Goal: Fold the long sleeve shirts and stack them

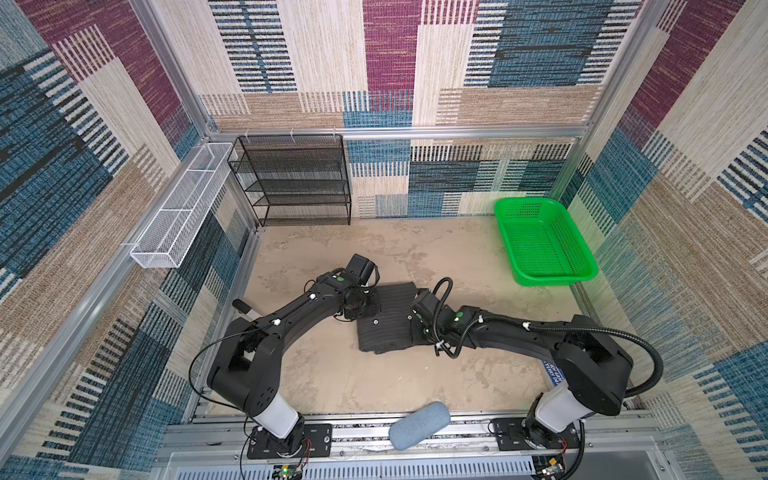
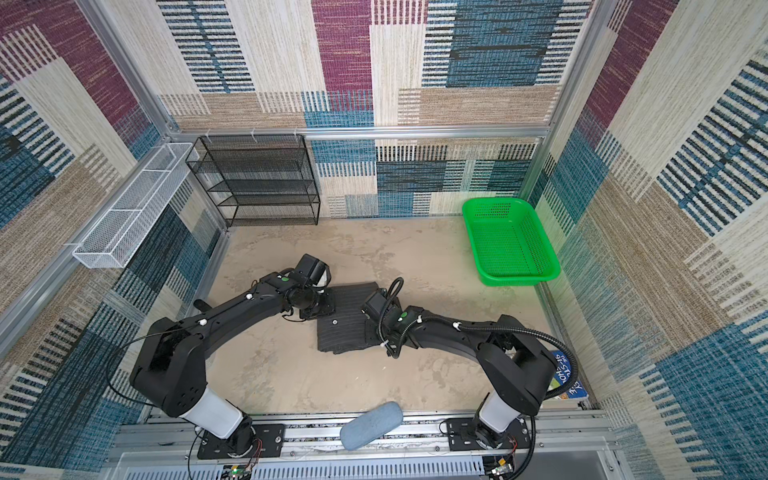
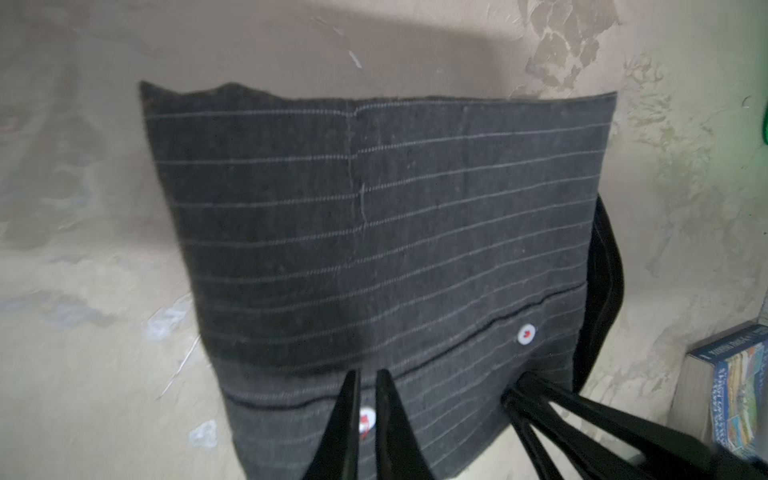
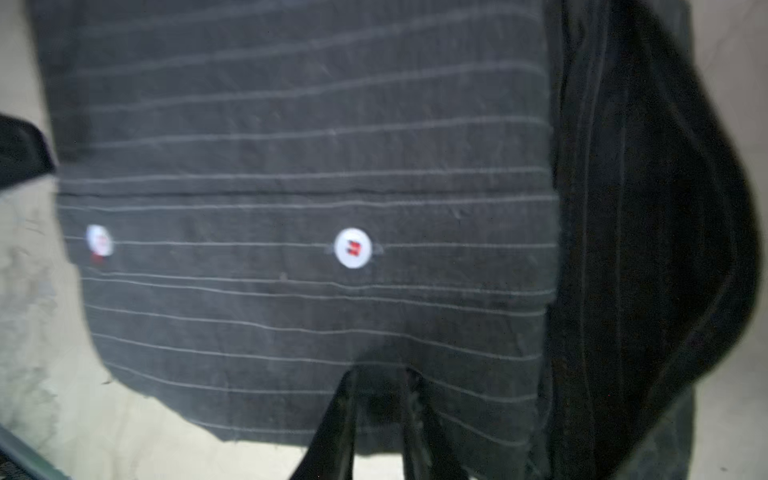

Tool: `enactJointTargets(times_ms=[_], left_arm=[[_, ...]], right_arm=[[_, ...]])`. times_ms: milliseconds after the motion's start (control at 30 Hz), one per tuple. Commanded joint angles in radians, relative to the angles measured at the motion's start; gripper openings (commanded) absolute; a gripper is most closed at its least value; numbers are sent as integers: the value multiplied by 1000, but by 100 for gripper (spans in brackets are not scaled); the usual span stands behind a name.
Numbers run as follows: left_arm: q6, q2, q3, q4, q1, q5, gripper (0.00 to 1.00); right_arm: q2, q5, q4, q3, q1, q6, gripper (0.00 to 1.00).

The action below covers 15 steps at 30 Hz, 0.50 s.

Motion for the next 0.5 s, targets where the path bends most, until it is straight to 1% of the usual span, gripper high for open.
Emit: enactJointTargets(times_ms=[0, 133, 200, 233, 300, 400, 467], left_arm=[[-12, 45, -20, 97, 1, 72, 10], [-51, 70, -88, 162, -1, 101, 7], [-73, 58, -136, 186, -7, 104, 6], [-87, 45, -164, 196, -12, 100, 3], [-116, 6, -217, 210, -29, 93, 3], [-174, -75, -280, 210, -76, 62, 3], [-212, -135, -305, 203, -108, 45, 6]], right_arm=[[4, -11, 50, -79, -17, 33, 22], [-7, -4, 78, -142, -71, 16, 21], [-22, 4, 85, -146, -109, -19, 20], [-30, 9, 86, -142, -136, -42, 20], [-39, 18, 87, -125, -191, -101, 20], [-22, 32, 78, -58, -273, -219, 20], [0, 54, 51, 20, -301, -306, 20]])
